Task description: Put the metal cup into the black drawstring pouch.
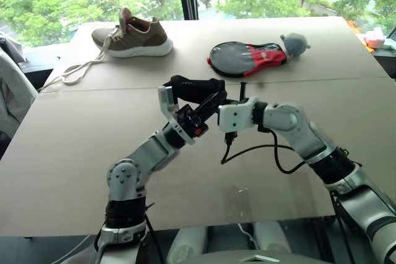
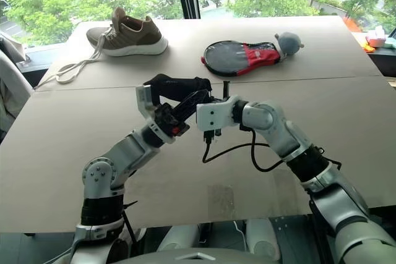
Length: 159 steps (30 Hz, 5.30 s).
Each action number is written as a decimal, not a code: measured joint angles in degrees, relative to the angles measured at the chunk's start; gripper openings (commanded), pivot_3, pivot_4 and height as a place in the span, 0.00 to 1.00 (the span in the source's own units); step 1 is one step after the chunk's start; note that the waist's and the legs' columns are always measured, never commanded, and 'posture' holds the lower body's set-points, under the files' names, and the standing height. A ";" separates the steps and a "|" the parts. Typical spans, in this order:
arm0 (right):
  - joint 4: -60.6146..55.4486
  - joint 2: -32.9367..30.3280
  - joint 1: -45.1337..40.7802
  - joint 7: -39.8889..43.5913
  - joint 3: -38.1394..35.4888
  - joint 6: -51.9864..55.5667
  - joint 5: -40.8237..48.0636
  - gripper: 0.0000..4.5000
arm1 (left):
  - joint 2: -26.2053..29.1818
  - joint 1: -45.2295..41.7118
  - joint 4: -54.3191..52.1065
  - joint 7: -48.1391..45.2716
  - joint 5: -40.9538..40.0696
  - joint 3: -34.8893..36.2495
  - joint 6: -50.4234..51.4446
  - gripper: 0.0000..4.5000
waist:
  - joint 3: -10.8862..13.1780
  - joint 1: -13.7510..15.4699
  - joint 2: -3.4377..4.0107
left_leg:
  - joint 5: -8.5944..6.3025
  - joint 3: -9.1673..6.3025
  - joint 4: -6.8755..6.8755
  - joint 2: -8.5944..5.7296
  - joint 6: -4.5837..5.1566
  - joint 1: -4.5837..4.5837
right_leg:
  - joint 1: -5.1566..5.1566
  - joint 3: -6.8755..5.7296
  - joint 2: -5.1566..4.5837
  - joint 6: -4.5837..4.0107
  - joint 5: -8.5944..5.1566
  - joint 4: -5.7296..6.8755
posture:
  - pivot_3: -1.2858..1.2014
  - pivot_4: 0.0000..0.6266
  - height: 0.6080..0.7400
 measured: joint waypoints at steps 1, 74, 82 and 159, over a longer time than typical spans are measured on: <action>0.71 0.13 -0.11 -0.61 0.12 -0.96 -0.85 0.02 | 0.02 0.00 0.17 0.00 0.13 -0.09 0.02 0.00 | 0.00 0.03 0.00 | 0.00 -0.01 0.00 0.00 0.00 0.00 | 0.00 0.00 0.00 0.00 0.00 0.00 | 0.52 0.24 0.97; 8.95 10.93 10.70 -3.96 -19.80 21.41 20.00 0.02 | 6.42 -8.75 0.61 1.65 3.26 6.42 -0.12 0.00 | 0.04 -0.01 -0.03 | 0.00 -0.04 -0.02 -0.02 0.02 -0.02 | -0.01 0.01 -0.02 -0.01 0.01 0.01 | 0.52 0.24 0.97; 14.21 0.41 0.99 -13.24 -21.63 8.61 8.98 0.00 | 6.99 -5.97 0.42 -0.73 2.24 7.24 -0.39 0.35 | 0.08 -0.24 0.03 | 0.00 0.13 -0.08 0.00 0.01 -0.03 | -0.13 0.13 0.00 -0.01 0.01 0.03 | 0.52 0.24 0.97; -0.80 4.36 -12.45 -2.18 -19.99 -0.30 13.50 0.00 | 6.97 -26.57 12.78 -40.88 65.43 -7.76 -25.82 0.05 | 0.08 -0.34 0.00 | 0.01 0.12 0.51 -0.03 0.02 -0.78 | -0.90 0.13 0.00 -0.02 0.03 0.76 | 0.52 0.24 0.97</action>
